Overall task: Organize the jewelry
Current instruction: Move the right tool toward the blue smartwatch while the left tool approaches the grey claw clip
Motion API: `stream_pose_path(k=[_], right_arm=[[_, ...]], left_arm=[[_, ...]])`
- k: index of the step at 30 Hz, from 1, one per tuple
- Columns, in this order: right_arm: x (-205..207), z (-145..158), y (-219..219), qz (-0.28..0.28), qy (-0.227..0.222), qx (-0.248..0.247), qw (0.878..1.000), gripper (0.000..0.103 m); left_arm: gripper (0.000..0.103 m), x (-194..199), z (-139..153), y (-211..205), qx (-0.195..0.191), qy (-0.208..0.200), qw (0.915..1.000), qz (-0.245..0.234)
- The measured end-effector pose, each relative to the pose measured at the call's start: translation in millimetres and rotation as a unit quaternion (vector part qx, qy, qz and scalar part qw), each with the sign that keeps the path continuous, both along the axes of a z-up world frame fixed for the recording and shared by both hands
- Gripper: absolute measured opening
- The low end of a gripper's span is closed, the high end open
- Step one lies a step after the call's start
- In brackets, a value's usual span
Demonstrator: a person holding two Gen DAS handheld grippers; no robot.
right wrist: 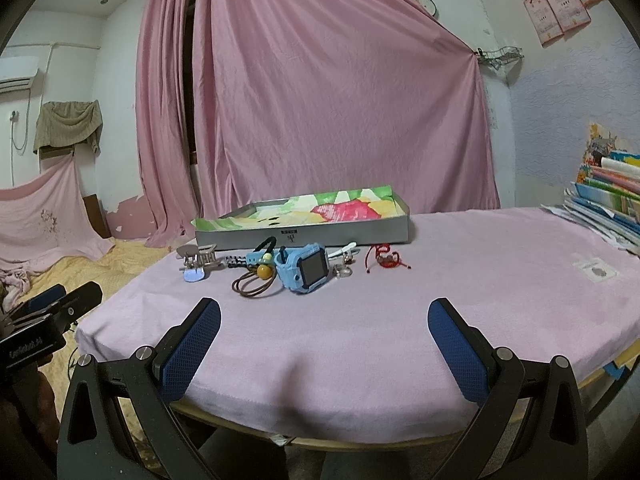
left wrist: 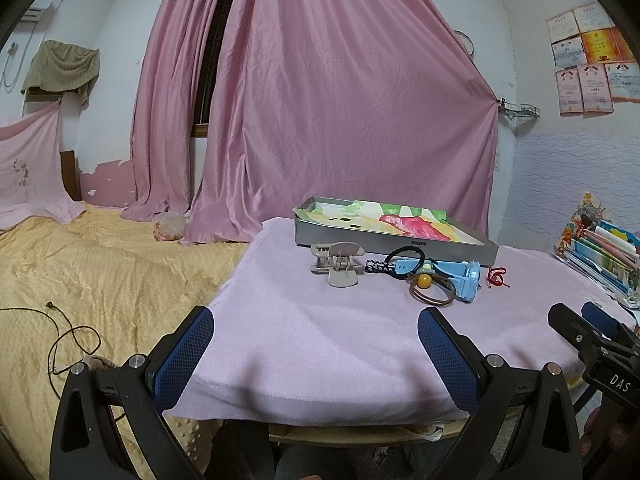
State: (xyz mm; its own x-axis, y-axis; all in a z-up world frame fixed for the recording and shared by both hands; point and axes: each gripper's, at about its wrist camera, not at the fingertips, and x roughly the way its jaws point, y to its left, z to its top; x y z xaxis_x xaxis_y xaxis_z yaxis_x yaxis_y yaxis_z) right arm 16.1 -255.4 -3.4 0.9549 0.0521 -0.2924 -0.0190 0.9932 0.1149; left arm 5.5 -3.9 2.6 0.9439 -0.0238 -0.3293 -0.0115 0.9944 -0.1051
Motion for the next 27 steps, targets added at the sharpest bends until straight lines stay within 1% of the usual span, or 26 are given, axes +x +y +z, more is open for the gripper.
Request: stream_pose_path(k=[4, 10, 15, 18, 22, 27], right_arm=[[4.8, 4.1, -7.0, -0.004, -0.004, 0.000, 1.000, 0.102], [22.9, 12.1, -12.6, 0.004, -0.001, 0.008, 1.000, 0.102], [50.9, 20.4, -8.2, 0.023, 0.014, 0.018, 0.999, 0.102], [64.9, 22.8, -4.5, 0.028, 0.021, 0.018, 0.999, 0.102], [84.7, 22.9, 0.9, 0.032, 0.041, 0.021, 0.998, 0.102], [113.1, 18.4, 6.0, 0.036, 0.079, 0.035, 0.996, 0.101]], left_arm=[[0.102, 10.7, 5.4, 0.6, -0.001, 0.003, 0.9999, -0.010], [0.102, 32.1, 12.5, 2.6, -0.004, 0.015, 0.9997, -0.017], [0.102, 54.7, 19.4, 7.4, -0.015, 0.035, 0.9991, -0.017], [0.102, 69.2, 23.7, 9.2, -0.015, 0.042, 0.9989, -0.015], [0.102, 87.7, 27.0, 9.3, -0.016, 0.055, 0.9982, -0.017], [0.102, 117.2, 26.3, 10.1, -0.018, 0.082, 0.9960, -0.030]])
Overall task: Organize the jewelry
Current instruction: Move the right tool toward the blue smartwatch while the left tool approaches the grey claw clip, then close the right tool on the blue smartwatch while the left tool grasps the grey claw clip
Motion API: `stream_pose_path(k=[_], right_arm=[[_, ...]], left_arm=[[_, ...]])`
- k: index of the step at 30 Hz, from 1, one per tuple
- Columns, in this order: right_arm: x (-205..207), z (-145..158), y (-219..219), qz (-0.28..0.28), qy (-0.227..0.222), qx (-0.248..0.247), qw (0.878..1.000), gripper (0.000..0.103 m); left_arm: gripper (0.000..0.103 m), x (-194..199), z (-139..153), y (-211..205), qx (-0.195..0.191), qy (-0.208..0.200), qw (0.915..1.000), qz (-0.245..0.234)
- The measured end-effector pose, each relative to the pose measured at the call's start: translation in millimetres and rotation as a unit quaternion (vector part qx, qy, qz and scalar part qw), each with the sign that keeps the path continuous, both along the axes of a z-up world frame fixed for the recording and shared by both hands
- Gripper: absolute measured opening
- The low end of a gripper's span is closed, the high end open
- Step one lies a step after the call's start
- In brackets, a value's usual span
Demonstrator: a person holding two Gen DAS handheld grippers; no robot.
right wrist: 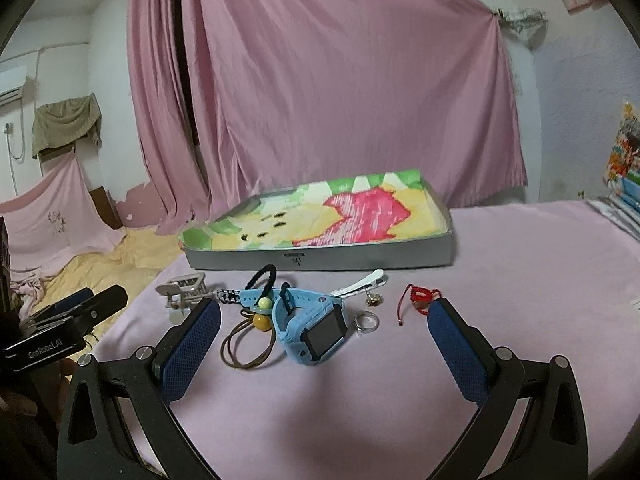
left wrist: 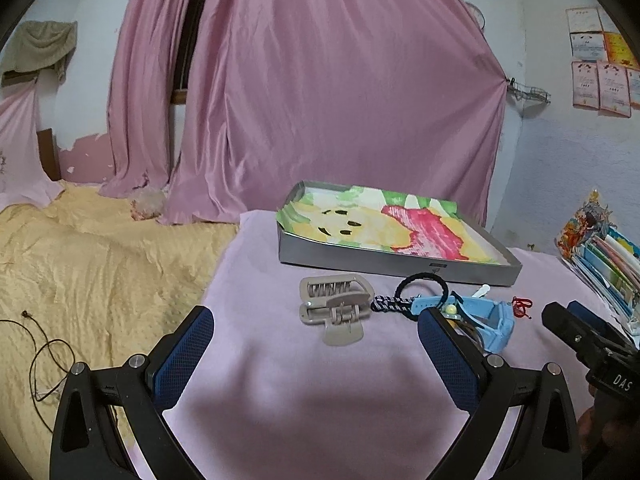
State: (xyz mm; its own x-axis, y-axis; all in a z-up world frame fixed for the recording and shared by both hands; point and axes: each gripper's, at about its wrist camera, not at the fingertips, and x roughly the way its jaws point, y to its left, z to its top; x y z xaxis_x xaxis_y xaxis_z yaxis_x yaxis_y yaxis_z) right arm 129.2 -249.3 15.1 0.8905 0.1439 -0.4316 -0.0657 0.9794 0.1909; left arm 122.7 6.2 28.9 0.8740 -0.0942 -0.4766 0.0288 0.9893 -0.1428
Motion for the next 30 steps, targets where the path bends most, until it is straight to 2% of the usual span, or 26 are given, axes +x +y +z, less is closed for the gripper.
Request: stream_pose_path(k=[4, 9, 13, 16, 17, 20, 22, 24, 28, 30], right_arm=[[18.8, -6.1, 4.3, -0.001, 0.031, 0.007, 0.999, 0.098], [33.6, -14.1, 3.2, -0.005, 0.065, 0.015, 0.998, 0.081], [46.5, -22.4, 2.1, -0.008, 0.097, 0.032, 0.995, 0.080], [51.8, -23.1, 1.2, -0.013, 0.108, 0.035, 0.993, 0.080], [53.6, -23.4, 0.8, -0.014, 0.113, 0.036, 0.993, 0.080], [61.5, -26.7, 2.8, -0.011, 0.135, 0.040, 0.990, 0.065], [66.5, -28.9, 4.6, -0.012, 0.146, 0.040, 0.988, 0.063], [69.2, -29.9, 7.2, -0.015, 0.152, 0.035, 0.988, 0.054], [71.0, -29.5, 11.1, -0.019, 0.159, 0.027, 0.987, 0.054], [70.0, -29.7, 12.0, -0.017, 0.161, 0.027, 0.987, 0.054]], left_arm=[[0.102, 18.9, -3.3, -1.9, -0.004, 0.027, 0.9995, -0.015], [0.102, 41.5, -9.1, -7.2, -0.002, 0.066, 0.9974, -0.030], [0.094, 57.8, -17.9, -10.4, -0.003, 0.098, 0.9945, -0.038], [0.093, 66.4, -22.8, -10.9, -0.006, 0.114, 0.9927, -0.037], [0.091, 68.4, -23.6, -10.6, -0.005, 0.118, 0.9923, -0.037], [0.080, 75.5, -26.5, -10.5, -0.003, 0.132, 0.9907, -0.035], [0.076, 80.0, -28.1, -10.3, -0.003, 0.138, 0.9898, -0.034], [0.074, 83.4, -28.9, -10.6, -0.007, 0.140, 0.9893, -0.039], [0.058, 88.5, -32.5, -19.3, 0.002, 0.152, 0.9870, -0.051], [0.056, 90.2, -35.5, -24.0, 0.012, 0.159, 0.9858, -0.052]])
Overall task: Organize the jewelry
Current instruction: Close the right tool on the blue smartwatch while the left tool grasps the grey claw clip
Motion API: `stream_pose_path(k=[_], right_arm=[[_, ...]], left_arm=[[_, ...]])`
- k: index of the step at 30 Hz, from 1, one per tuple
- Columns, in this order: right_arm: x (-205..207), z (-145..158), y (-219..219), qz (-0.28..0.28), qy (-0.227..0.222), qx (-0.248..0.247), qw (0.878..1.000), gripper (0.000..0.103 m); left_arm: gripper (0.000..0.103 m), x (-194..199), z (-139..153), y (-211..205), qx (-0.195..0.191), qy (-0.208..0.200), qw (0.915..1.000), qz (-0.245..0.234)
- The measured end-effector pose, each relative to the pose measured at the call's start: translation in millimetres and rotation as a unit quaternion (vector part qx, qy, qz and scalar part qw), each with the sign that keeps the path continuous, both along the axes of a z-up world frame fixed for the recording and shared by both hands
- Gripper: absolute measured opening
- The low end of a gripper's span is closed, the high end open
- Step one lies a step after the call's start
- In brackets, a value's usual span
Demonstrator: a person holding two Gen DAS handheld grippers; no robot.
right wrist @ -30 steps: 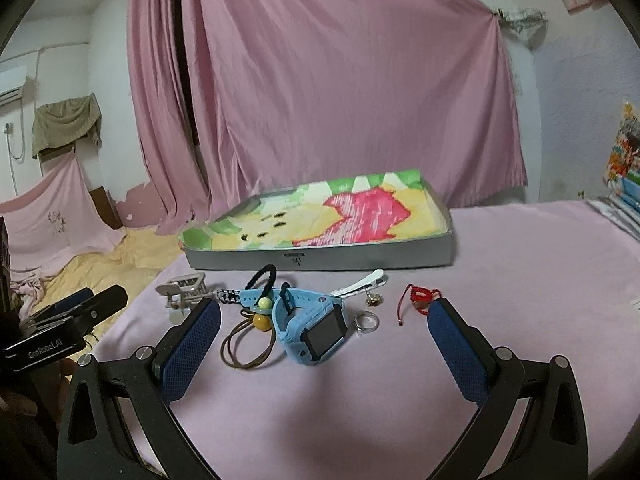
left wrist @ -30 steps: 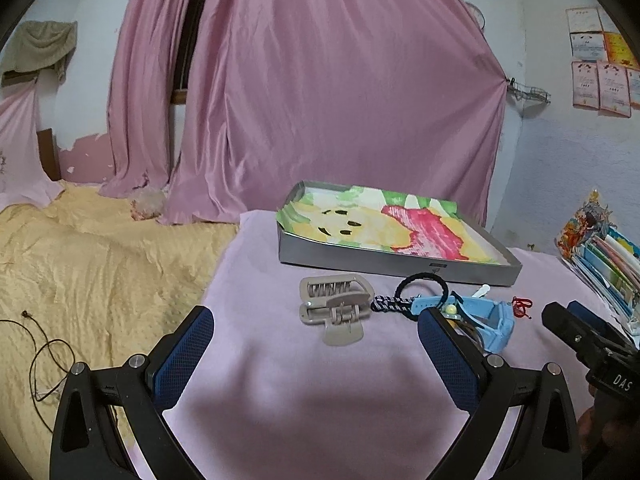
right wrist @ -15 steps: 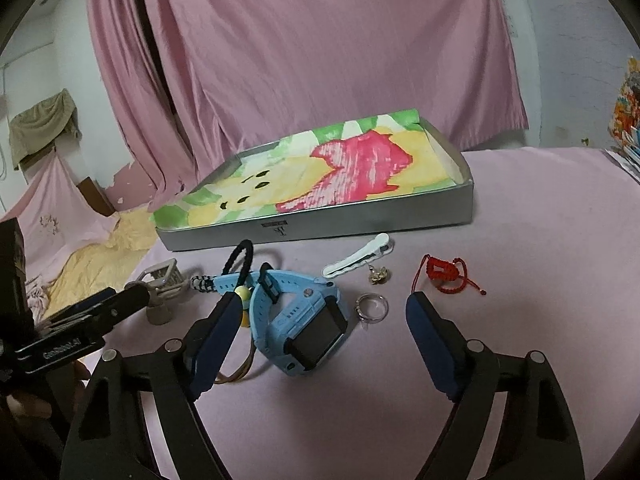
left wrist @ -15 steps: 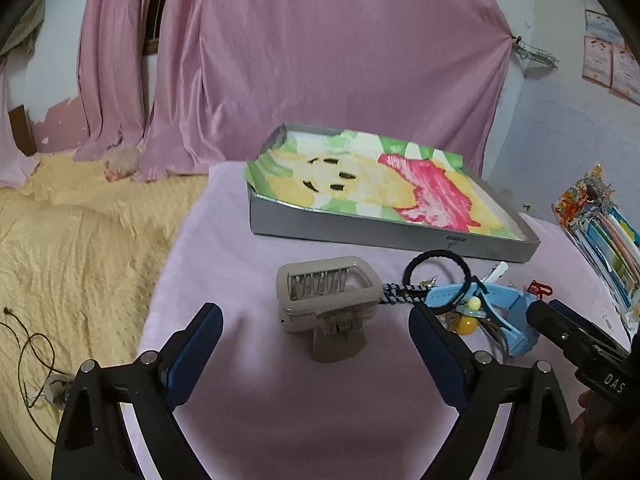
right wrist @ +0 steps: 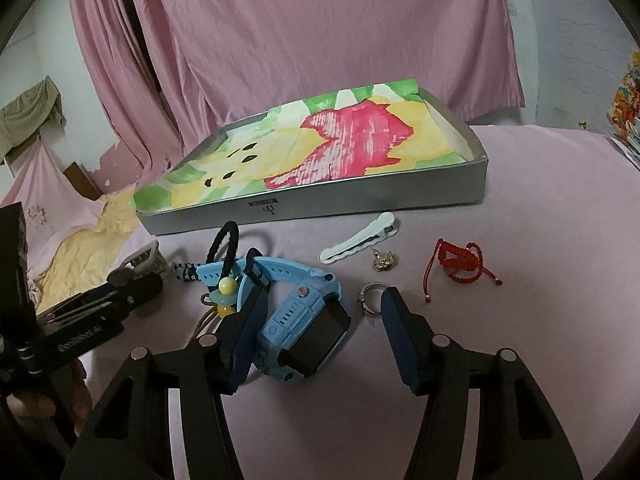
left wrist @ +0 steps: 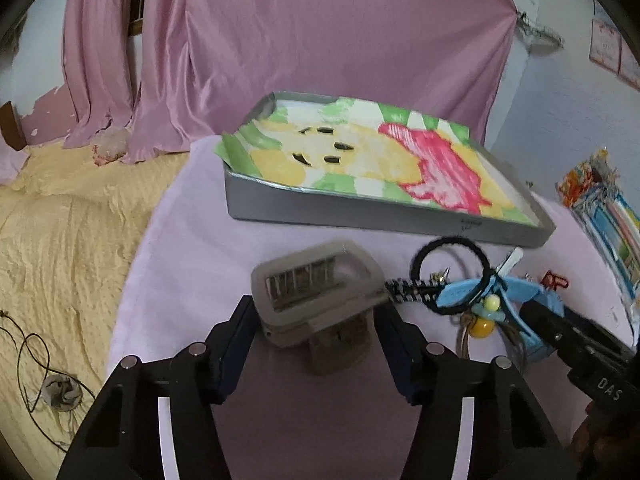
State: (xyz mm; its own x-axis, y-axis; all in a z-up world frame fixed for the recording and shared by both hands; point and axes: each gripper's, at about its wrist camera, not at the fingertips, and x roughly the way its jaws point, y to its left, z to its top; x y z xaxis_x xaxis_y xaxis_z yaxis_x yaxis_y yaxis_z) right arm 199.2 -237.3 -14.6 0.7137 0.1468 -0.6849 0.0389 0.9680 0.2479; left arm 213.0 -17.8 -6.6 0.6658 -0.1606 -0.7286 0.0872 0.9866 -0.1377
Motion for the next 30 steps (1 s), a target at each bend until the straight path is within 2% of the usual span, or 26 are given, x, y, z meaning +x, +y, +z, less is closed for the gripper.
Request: stream_pose_path(k=[8, 10, 12, 14, 19, 26, 30], right_arm=[[-1.5, -0.5, -0.5, 0.007, 0.001, 0.009, 1.000, 0.051], [-1.8, -0.6, -2.6, 0.008, -0.001, 0.019, 1.000, 0.049], [-2.9, -1.7, -5.3, 0.016, -0.003, 0.039, 0.999, 0.038], [-3.7, -3.8, -7.6, 0.020, 0.000, 0.062, 0.998, 0.037], [-9.6, -5.5, -8.7, 0.014, -0.006, 0.068, 0.998, 0.036], [-19.5, 1.2, -13.9, 0.001, -0.024, 0.026, 0.999, 0.036], [-25.2, 13.4, -17.2, -0.009, -0.047, -0.021, 0.999, 0.034]], left_arm=[[0.054, -0.9, -0.1, 2.7, -0.009, -0.002, 1.0000, 0.001], [0.054, -1.0, 0.0, 2.4, -0.009, -0.002, 1.0000, -0.002], [0.054, -1.9, 0.3, 1.9, -0.009, -0.004, 0.9999, -0.004], [0.054, -4.4, 0.9, 0.1, -0.009, -0.006, 0.9999, -0.009], [0.052, -13.8, 2.4, -5.1, -0.015, -0.013, 0.9995, -0.024], [0.051, -26.5, 3.6, -13.0, -0.028, -0.025, 0.9983, -0.045], [0.051, -32.9, 7.7, -17.7, -0.041, -0.039, 0.9969, -0.056]])
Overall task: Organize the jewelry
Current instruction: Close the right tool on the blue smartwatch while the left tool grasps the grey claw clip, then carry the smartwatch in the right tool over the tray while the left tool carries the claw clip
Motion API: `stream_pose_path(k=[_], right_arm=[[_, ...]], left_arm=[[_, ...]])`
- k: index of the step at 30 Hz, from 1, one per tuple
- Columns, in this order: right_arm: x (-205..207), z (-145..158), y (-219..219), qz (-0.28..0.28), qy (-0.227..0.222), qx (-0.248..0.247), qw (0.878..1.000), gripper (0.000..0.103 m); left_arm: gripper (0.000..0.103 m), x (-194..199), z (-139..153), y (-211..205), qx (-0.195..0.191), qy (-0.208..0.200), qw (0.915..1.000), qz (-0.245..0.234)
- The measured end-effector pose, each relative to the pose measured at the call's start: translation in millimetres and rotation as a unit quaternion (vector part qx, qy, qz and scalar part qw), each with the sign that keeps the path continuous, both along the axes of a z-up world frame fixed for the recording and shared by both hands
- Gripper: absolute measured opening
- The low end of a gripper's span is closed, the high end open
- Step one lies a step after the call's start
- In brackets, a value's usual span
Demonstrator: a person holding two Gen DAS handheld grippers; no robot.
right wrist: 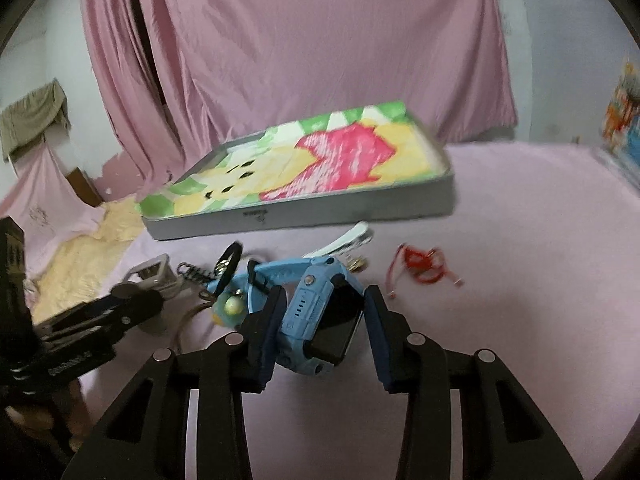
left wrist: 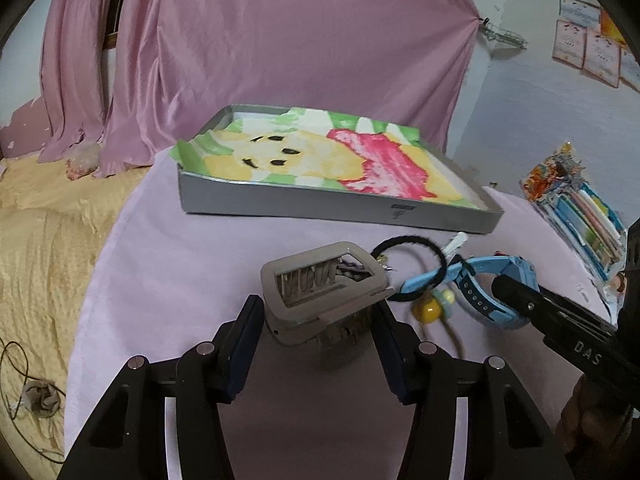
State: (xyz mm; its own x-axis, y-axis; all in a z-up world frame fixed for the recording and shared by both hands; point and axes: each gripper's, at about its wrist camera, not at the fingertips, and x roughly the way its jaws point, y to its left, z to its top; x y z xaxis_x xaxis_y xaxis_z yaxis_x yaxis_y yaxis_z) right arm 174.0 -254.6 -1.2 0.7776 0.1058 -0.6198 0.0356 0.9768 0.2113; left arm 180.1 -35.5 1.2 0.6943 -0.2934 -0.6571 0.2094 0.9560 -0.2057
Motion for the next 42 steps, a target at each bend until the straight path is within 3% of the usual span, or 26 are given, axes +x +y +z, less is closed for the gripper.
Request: stream_pose_path(k=[1, 2, 3, 5, 10, 18, 24, 37, 42], right_arm=[[-0.9, 3.2, -1.3, -0.004, -0.005, -0.011, 1.000, 0.034], [-1.1, 5.7, -3.3, -0.008, -0.009, -0.019, 1.000, 0.022], [-1.4, 6.9, -5.9, -0.011, -0.010, -0.024, 1.000, 0.017], [0.3, 8.9, -14.0, -0.015, -0.011, -0.022, 1.000, 0.016], [2.5, 2.6, -22.0, -0.011, 0.002, -0.011, 1.000, 0.016], [5.5, 29.0, -39.0, -0.036, -0.047, -0.037, 0.998, 0.016], [35.2, 45.6, -44.2, -0.029, -0.070, -0.037, 0.996, 0.016], [49.6, 52.3, -20.4, -0.015, -0.056, -0.170, 0.984, 0.016], [46.5, 48.5, -32.2, -0.033, -0.040, -0.180, 0.982, 0.016]], left_arm=[[0.051, -0.7, 1.3, -1.2, -0.002, -0.003, 1.0000, -0.001], [0.051, -1.4, 2.8, -2.2, -0.005, -0.007, 1.0000, -0.002], [0.051, -2.2, 4.1, -2.4, -0.007, -0.010, 0.9999, -0.002], [0.051, -1.7, 7.6, -3.9, -0.011, -0.017, 0.9998, -0.002], [0.051, 3.2, 11.7, -8.8, -0.014, -0.021, 0.9997, -0.003], [0.051, 11.1, 26.1, -5.1, -0.023, -0.035, 0.9990, 0.011], [0.051, 32.1, 40.5, -3.4, -0.024, -0.050, 0.9981, 0.028], [0.051, 58.2, 34.5, -0.9, -0.036, -0.034, 0.9982, 0.035], [0.051, 60.0, 29.4, -5.1, -0.037, -0.029, 0.9985, 0.029]])
